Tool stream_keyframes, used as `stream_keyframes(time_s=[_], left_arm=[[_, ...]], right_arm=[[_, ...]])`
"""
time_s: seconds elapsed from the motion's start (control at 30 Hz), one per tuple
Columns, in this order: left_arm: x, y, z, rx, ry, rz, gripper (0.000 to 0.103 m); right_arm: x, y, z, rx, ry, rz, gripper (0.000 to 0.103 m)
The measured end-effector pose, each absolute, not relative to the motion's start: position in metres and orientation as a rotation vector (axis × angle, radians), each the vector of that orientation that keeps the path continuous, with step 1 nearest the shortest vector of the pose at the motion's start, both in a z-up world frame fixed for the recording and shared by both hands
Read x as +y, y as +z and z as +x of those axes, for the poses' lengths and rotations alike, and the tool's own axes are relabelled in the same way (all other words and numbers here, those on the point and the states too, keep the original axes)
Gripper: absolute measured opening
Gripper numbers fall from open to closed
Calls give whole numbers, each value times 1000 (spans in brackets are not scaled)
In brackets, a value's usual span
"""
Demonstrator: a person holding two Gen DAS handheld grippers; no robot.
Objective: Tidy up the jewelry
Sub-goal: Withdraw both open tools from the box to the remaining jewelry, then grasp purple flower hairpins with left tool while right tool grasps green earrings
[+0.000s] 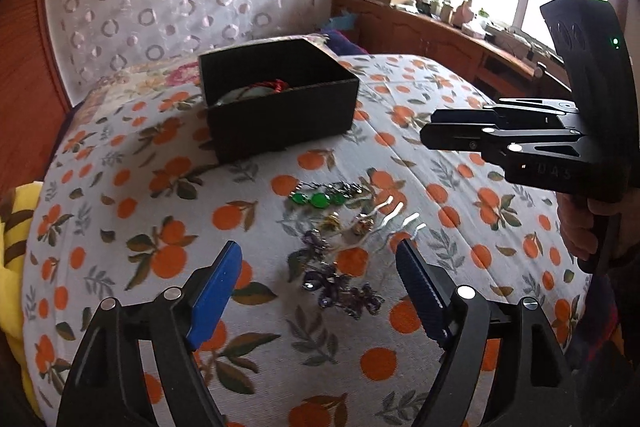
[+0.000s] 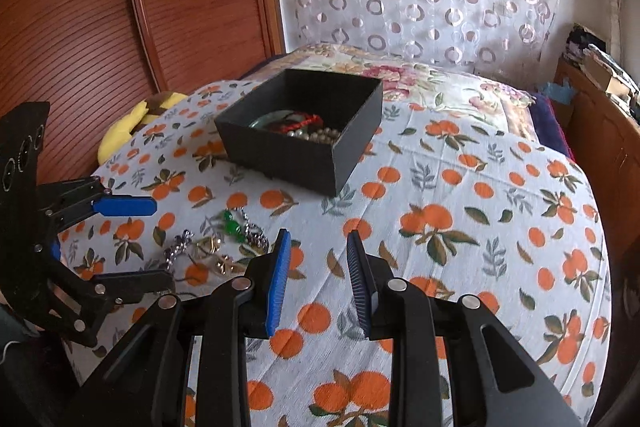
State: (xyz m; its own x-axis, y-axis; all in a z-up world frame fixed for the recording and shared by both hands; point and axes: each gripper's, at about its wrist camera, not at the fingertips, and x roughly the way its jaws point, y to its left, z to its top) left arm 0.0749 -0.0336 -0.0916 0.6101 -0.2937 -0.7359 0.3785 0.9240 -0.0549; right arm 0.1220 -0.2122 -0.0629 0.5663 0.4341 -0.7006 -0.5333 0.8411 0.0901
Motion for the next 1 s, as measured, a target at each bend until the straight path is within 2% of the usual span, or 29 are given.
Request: stream_keyframes(time_s=[0.1,0.53,0.63,0.67,0.7,1.0], left_arm=[[-41,-96,76,847,-403,131,80],[-48,-110,86,889,-426,184,79],[-50,-110,86,878,-433,191,70],[-50,-110,85,873,-436,193,59],[-49,-108,83,867,-438,194,54],[-35,-96,64,817,-432,150,52]], right_arm=[[-210,-66,120,792,571,-150,37],[-206,-74,114,818,594,-159,38],[-205,-74,114,819,595,-159,38],[-205,-75,114,822,596,-160,38],[-204,-75,113,824,597,-161,38],[-198,-76,116,826,610,-168,38]])
